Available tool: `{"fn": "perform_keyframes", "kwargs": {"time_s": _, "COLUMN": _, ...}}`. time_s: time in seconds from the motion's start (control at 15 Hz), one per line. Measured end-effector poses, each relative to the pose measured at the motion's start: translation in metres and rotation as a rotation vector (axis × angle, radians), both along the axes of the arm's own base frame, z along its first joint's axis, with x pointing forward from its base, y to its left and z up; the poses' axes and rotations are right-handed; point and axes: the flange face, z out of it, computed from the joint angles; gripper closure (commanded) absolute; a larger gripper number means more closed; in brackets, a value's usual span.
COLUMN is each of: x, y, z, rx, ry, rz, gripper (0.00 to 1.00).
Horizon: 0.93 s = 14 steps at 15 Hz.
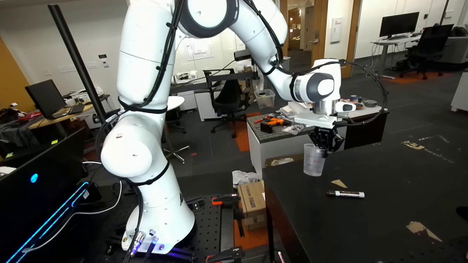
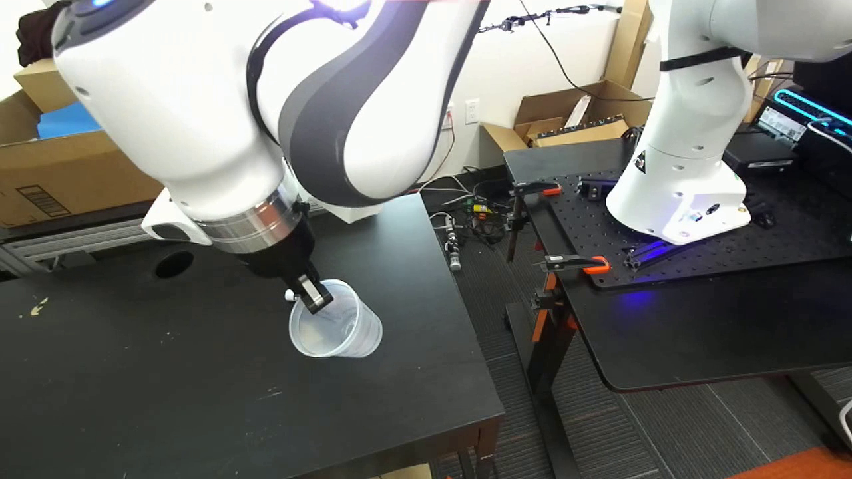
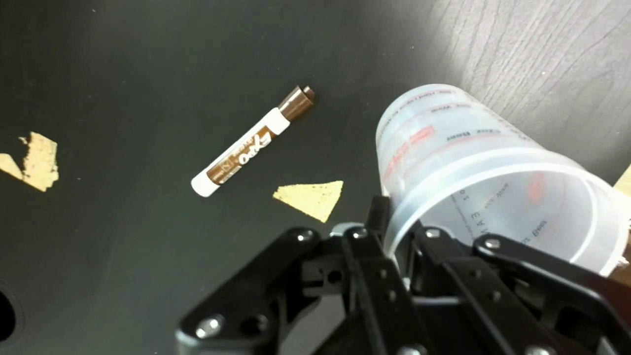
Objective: Move the plastic cup forward.
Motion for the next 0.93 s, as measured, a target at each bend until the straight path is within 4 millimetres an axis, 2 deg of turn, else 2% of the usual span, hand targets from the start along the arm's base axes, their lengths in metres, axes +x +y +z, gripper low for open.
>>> {"fn": "perform_keyframes", "kwargs": {"time_s": 0.2, "x": -0.005, "y": 0.013, "z": -0.010, "rx": 0.006, "ry": 0.024, "rz": 0.054, "gripper": 0.98}}
{"fn": "perform_keyframes", "kwargs": {"time_s": 0.27, "x": -0.005, "y": 0.014, "z": -0.013, "rx": 0.007, "ry": 0.028, "rz": 0.066, "gripper": 0.68}}
{"fn": "perform_keyframes", "kwargs": {"time_s": 0.33, "x": -0.005, "y": 0.013, "z": -0.014, "rx": 0.008, "ry": 0.032, "rz": 0.076, "gripper": 0.67}}
{"fn": "perform_keyframes", "kwargs": {"time_s": 0.4, "x": -0.003, "y": 0.012, "z": -0.016, "rx": 0.008, "ry": 0.034, "rz": 0.078, "gripper": 0.60}}
{"fn": "perform_keyframes", "kwargs": {"time_s": 0.93, "x": 0.003, "y": 0.002, "z": -0.018, "rx": 0.006, "ry": 0.035, "rz": 0.066, "gripper": 0.01}}
